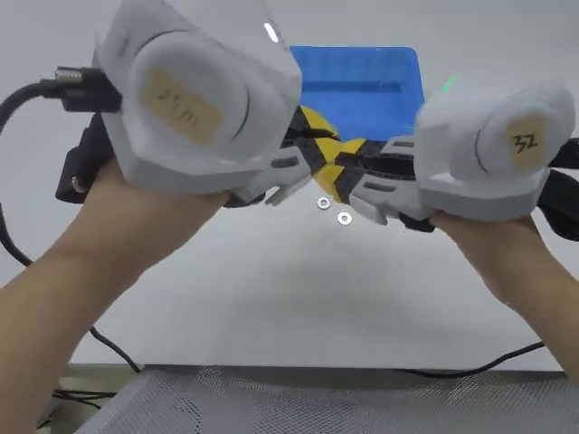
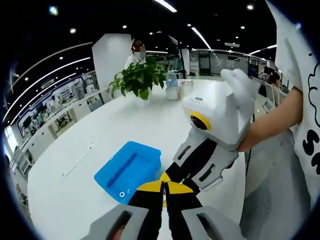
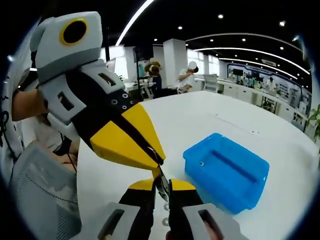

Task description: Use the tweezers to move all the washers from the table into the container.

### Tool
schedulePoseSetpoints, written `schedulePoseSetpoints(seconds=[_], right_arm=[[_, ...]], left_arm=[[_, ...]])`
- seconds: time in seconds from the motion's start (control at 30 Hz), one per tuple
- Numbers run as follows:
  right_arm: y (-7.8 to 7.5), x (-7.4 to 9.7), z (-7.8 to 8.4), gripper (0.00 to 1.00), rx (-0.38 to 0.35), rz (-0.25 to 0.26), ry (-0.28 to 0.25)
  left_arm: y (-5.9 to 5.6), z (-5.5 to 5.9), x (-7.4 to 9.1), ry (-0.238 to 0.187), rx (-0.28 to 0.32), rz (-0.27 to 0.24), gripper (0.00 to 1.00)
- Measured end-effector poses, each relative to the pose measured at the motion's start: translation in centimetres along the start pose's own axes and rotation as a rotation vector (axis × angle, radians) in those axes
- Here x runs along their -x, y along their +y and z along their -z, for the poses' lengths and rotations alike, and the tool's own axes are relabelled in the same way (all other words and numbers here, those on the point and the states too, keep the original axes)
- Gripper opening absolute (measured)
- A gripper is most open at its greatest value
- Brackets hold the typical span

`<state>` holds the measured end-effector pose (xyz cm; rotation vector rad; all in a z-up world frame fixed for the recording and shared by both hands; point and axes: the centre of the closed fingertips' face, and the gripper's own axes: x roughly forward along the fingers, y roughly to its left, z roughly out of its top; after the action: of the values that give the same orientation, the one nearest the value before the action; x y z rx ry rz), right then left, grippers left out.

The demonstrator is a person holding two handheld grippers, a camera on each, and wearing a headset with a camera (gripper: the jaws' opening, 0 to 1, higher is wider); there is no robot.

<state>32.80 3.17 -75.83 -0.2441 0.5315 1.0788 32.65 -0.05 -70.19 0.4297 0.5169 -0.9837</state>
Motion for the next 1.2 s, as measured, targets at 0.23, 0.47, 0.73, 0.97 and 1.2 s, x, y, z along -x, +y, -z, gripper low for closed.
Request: schedulePoseSetpoints(seconds=[0.23, 0.47, 0.73, 0.97, 1.2], right_arm=[[-0.5, -0.5, 0.7, 0.06, 0.014, 0.0, 0.029], [-0.4, -1.1, 1.5, 0.06, -0.008, -0.005, 0.044], [-0.4, -0.9, 1.5, 0.05, 0.033, -0.004, 0.047], [-0.4, -0.7, 1.2, 0.04, 0.079, 0.018, 0.063], [-0.6, 0.0, -0.2, 0.04, 0.107, 0.033, 0.048]], left_arm=[[0.0, 0.8, -0.3, 0.014, 0.021, -0.001, 0.0], [-0.3, 1.5, -0.9, 0.04, -0.004, 0.003, 0.0], [-0.4, 1.4, -0.6, 0.026, -0.004, 0.009, 0.0], [-0.9, 1.0, -0.5, 0.029, -0.042, 0.019, 0.0], [-0.5, -0.2, 0.3, 0.012, -0.083, 0.0, 0.0]])
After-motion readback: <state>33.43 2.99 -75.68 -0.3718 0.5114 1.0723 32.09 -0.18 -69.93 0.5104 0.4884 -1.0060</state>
